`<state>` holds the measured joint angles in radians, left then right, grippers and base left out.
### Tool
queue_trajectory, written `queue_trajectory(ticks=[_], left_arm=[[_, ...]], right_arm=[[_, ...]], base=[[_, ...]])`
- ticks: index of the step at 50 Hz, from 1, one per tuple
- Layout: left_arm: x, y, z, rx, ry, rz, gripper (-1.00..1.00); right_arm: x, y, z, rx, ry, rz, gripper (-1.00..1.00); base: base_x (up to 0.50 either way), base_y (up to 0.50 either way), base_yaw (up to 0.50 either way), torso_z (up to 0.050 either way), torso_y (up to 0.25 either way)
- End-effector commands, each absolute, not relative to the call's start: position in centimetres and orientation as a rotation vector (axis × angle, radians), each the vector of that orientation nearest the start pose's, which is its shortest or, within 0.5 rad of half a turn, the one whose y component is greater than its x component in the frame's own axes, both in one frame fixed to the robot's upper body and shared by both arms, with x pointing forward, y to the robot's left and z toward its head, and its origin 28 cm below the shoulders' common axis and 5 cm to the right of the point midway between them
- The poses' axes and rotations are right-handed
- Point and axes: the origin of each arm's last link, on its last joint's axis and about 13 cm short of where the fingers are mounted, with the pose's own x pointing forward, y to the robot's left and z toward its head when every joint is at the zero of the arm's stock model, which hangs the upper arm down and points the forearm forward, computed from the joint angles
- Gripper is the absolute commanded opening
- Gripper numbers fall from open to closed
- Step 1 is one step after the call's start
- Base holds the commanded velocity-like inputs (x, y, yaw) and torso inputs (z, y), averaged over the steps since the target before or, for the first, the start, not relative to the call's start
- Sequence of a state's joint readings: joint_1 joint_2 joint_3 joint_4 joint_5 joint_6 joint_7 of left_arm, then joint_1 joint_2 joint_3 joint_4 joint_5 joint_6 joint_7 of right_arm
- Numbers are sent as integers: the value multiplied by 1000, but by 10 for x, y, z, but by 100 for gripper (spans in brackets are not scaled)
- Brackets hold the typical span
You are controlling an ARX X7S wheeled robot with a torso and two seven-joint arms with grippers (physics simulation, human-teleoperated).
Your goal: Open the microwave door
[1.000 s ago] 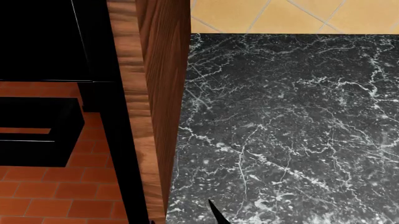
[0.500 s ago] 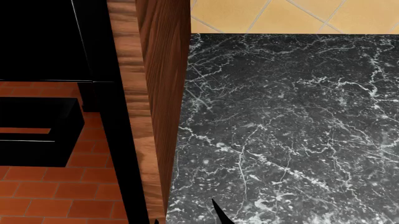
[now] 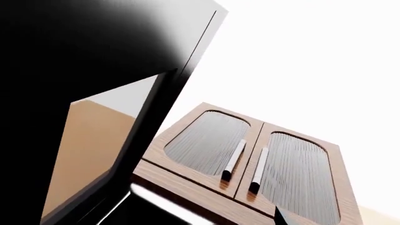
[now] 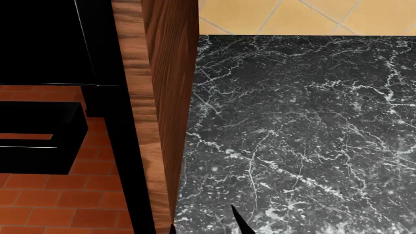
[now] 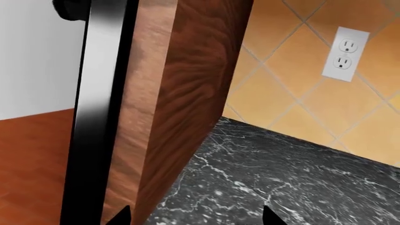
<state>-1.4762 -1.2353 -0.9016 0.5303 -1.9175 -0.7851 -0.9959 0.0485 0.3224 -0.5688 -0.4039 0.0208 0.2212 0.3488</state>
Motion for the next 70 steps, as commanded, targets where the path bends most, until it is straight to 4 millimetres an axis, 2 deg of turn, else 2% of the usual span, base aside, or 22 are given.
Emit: queue_trajectory(ticks=[1,10,22,26,34,44,48,53,58,70], left_arm=[[-18,371,401,-474,-1452,229,100],[-12,383,389,-499,-1412,295,100],[-8,402,372,-504,-1361,394,100],[-6,409,376,-447,-1382,452,100],[-4,422,398,-403,-1417,522,100],[-22,434,404,-424,-1465,575,100],[-25,444,405,-451,-1472,664,100],[-13,459,410,-443,-1438,759,100],[14,473,423,-454,-1369,811,100],[53,479,445,-417,-1309,853,100]], right_arm=[[184,-58,68,-219,-179,201,100],[183,-65,74,-216,-189,151,100],[186,-74,69,-214,-169,99,100],[185,-75,67,-214,-164,97,100],[186,-74,64,-216,-154,98,100],[187,-75,62,-215,-147,95,100],[187,-75,62,-215,-146,93,100],[187,-75,61,-216,-144,94,100],[187,-75,60,-216,-141,95,100],[187,-74,58,-214,-137,101,100]], base=[[0,0,0,0,0],[0,0,0,0,0],[0,0,0,0,0],[0,0,0,0,0],[0,0,0,0,0],[0,0,0,0,0],[0,0,0,0,0],[0,0,0,0,0],[0,0,0,0,0],[0,0,0,0,0]])
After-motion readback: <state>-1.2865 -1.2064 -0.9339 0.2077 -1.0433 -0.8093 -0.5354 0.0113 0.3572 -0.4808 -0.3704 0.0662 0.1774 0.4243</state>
